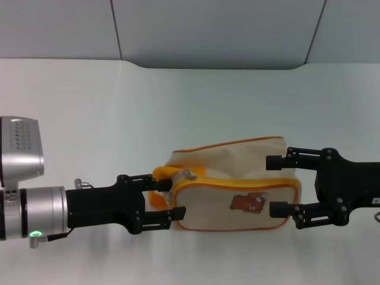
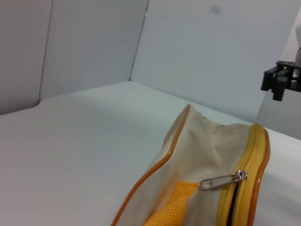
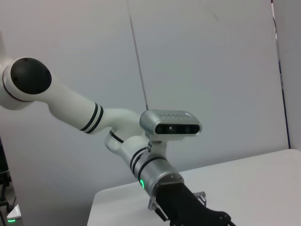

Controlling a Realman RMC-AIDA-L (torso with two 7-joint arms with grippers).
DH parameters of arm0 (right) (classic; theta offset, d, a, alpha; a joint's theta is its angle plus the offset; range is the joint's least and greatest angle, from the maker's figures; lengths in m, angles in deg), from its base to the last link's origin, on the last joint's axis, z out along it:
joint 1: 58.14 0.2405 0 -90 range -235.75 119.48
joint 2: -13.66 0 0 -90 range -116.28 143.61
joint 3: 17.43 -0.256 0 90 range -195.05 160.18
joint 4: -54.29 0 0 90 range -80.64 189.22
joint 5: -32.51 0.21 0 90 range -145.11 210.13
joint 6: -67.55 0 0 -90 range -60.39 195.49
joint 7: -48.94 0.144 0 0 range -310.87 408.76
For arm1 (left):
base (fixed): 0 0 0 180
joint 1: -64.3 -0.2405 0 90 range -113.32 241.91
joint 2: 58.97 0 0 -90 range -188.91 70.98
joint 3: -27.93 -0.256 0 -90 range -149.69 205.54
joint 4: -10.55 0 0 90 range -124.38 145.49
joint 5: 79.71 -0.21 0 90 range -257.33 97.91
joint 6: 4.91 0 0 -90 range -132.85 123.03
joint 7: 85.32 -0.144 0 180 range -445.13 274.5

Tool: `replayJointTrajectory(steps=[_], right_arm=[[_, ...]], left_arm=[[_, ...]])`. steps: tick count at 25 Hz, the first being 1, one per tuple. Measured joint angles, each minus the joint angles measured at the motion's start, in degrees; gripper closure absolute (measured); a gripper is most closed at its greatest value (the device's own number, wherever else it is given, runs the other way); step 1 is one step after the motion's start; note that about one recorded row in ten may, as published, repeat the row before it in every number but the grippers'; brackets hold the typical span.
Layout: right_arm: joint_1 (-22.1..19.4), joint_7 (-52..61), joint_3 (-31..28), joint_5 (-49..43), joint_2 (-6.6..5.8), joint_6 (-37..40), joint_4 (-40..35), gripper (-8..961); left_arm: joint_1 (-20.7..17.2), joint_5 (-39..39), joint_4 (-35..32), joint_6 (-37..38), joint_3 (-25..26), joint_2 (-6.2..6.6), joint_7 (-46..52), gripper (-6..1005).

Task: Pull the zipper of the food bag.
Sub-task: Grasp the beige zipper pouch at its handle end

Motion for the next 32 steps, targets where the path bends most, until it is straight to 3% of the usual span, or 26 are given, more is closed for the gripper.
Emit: replayJointTrajectory(steps=[6, 11, 13, 26, 30, 32], right_arm=[[-0.3, 0.0, -0.6, 0.2, 0.09, 0.0, 0.0, 120], [-0.3, -0.2, -0.9, 0.2, 0.18, 0.0, 0.0, 127], [-0.3, -0.3, -1.8, 0.2, 0.25, 0.0, 0.0, 130], [-0.4, -0.4, -3.4, 0.2, 0.82, -1.6, 0.0, 148], [-0.4, -3.7, -5.2, 0.5, 1.84, -2.6, -0.1, 153], [-0.4, -6.6, -6.9, 0.8, 2.96, -3.1, -0.3, 156]], left_arm=[[0.4, 2.4, 1.7, -1.7, 0.0, -0.05, -2.0, 260], [0.7, 3.8, 2.8, -3.2, -0.1, -0.05, -2.1, 482], [1.3, 5.0, 4.7, -4.4, 0.0, -0.05, -3.1, 709], [2.3, 8.3, 7.4, -5.2, -0.1, 0.08, -6.6, 781], [1.5, 8.3, 4.6, -3.4, 0.0, 0.40, -6.6, 813], [1.0, 8.3, 2.3, -1.5, -0.3, 0.79, -6.3, 823]])
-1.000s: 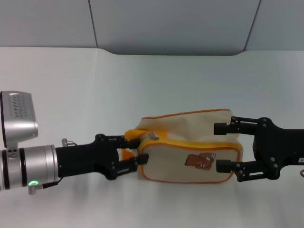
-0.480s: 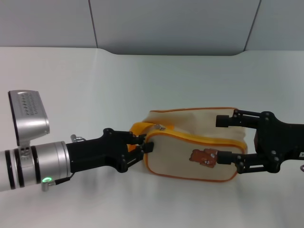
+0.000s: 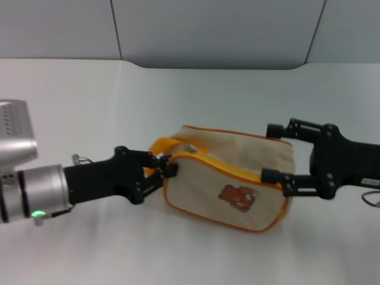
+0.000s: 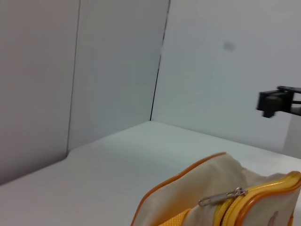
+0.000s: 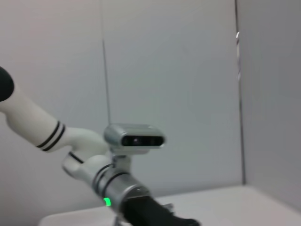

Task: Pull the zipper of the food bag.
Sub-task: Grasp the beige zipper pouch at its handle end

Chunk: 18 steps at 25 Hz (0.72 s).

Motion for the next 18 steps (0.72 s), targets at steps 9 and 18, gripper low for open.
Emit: replayJointTrajectory(steps=[9, 18], right_arm=[[2.3, -19.3, -2.9, 6.3, 2.50, -6.6, 4.8, 168], [7.7, -35.4, 2.3, 8.5, 2.68, -15.3, 12.0, 181]], left_arm=[[-0.6, 0.0, -3.6, 7.4, -0.3, 3.06, 0.2, 843], [0.5, -0.7, -7.2, 9.3, -0.5, 2.84, 1.9, 852]])
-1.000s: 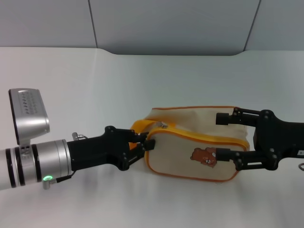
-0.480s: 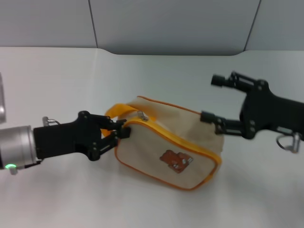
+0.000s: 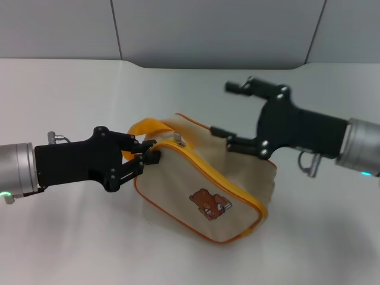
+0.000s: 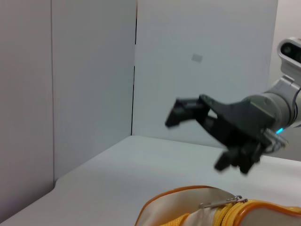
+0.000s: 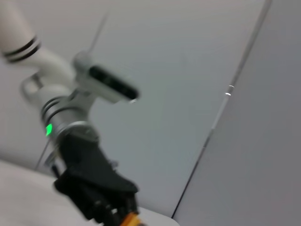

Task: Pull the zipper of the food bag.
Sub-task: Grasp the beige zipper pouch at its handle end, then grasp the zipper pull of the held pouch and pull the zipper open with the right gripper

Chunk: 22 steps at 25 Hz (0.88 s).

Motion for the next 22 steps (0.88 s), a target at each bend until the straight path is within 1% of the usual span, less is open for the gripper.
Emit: replayJointTrajectory(steps=[4, 9, 13, 18, 22], right_arm=[[1.6, -10.0, 0.8, 1.1, 0.15, -1.1, 3.6, 186], [2.7, -12.9, 1.2, 1.3, 0.15, -2.3, 4.6, 371], [3.2, -14.8, 3.5, 1.5, 0.15, -3.7, 5.3, 539], [3.6, -14.9, 6.2, 1.6, 0.15, -3.8, 5.5, 538], [4.1, -15.7, 6.7, 1.7, 0.15, -3.7, 6.6, 538]], left_arm=[[0.2, 0.2, -0.2, -0.1, 0.1, -0.18, 0.2, 853], [0.3, 0.3, -0.7, -0.2, 0.4, -0.17, 1.1, 855], [0.3, 0.3, -0.9, -0.3, 0.5, -0.18, 1.5, 855], [0.7, 0.4, -1.0, -0.4, 0.5, -0.17, 1.6, 854], [0.7, 0.4, -1.0, -0.4, 0.3, -0.10, 1.6, 855]])
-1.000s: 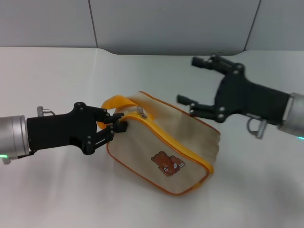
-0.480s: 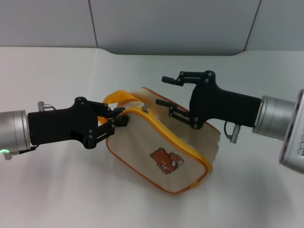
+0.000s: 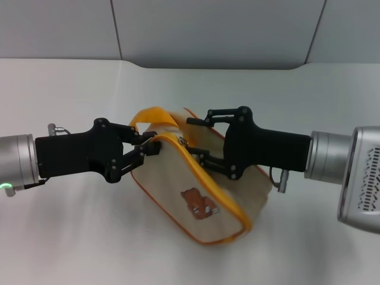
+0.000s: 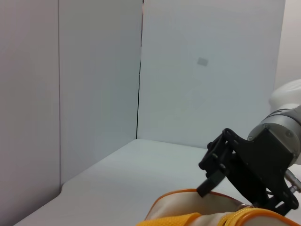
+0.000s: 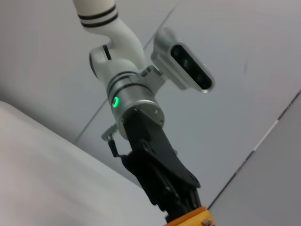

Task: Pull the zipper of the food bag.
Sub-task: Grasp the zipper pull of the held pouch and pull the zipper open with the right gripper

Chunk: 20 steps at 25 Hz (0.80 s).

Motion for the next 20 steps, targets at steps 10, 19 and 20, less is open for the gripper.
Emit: replayJointTrajectory(steps=[10, 19, 20], right_arm=[[0.9, -0.6, 0.3, 0.0, 0.00, 0.2, 2.7, 542], [0.7, -0.7, 0.1, 1.7, 0.00, 0.2, 3.6, 582], [0.6, -0.7, 0.2, 1.9, 0.00, 0.2, 3.6, 593]], left_arm=[[0.0, 0.0, -0.4, 0.4, 0.3, 0.28, 0.0, 864], [-0.3, 0.0, -0.9, -0.3, 0.3, 0.31, 0.6, 865], [-0.3, 0.0, -0.9, -0.3, 0.3, 0.31, 0.6, 865]])
